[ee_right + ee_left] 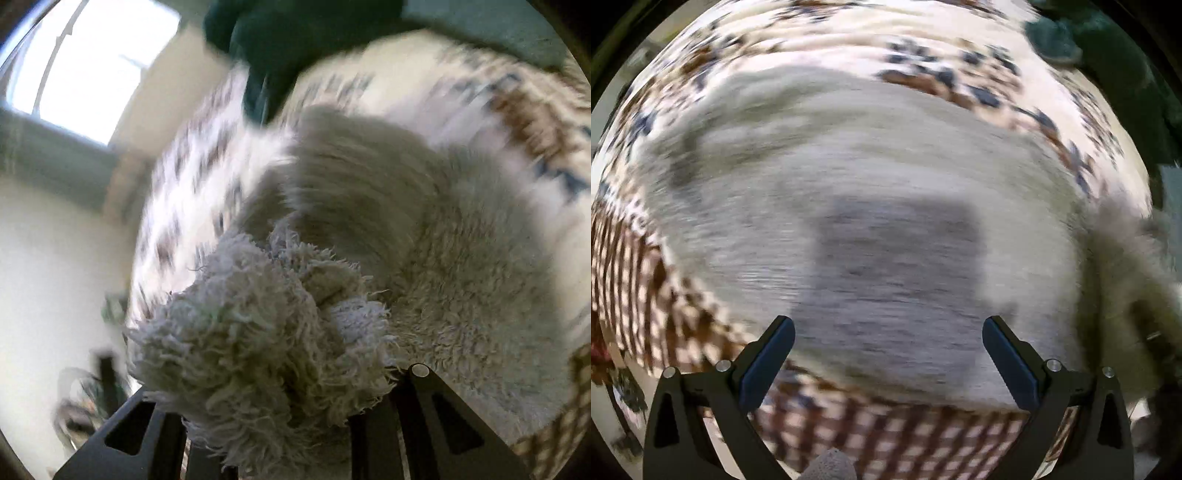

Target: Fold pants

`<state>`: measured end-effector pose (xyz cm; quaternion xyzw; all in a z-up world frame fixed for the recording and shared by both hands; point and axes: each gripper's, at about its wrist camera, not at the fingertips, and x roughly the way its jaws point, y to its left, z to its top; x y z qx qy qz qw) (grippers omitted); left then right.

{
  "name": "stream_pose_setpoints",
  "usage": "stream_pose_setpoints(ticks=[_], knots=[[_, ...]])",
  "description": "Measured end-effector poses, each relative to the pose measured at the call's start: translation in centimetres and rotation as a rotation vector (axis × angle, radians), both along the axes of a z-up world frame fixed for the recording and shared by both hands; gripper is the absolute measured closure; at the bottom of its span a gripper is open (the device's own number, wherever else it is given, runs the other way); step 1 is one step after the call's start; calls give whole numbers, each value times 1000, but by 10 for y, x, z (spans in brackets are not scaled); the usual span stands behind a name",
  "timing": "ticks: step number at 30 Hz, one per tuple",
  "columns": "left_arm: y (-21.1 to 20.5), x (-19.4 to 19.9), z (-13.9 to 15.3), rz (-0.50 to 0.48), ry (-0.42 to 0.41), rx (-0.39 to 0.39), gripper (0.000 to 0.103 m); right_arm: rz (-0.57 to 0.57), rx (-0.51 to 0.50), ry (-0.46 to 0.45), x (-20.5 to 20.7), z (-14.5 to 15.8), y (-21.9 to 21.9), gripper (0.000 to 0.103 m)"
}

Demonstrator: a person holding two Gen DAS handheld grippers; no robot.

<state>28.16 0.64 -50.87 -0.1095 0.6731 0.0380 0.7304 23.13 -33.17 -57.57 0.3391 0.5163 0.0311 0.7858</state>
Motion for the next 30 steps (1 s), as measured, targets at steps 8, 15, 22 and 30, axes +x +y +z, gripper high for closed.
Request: stream_pose_setpoints(ticks=[8, 15, 22, 30], knots=[[34, 2, 11, 47, -17, -54, 0, 314, -72, 181, 7, -30, 88, 48], [-21, 41, 29, -81, -70, -126, 0, 226, 56, 153, -27, 12, 43, 13], [-109, 59, -4, -261, -13, -215, 11, -58, -105, 267, -39, 3, -41, 12], [-157, 67, -20, -357, -90, -250, 92, -242, -97, 370, -65, -11, -80, 12]])
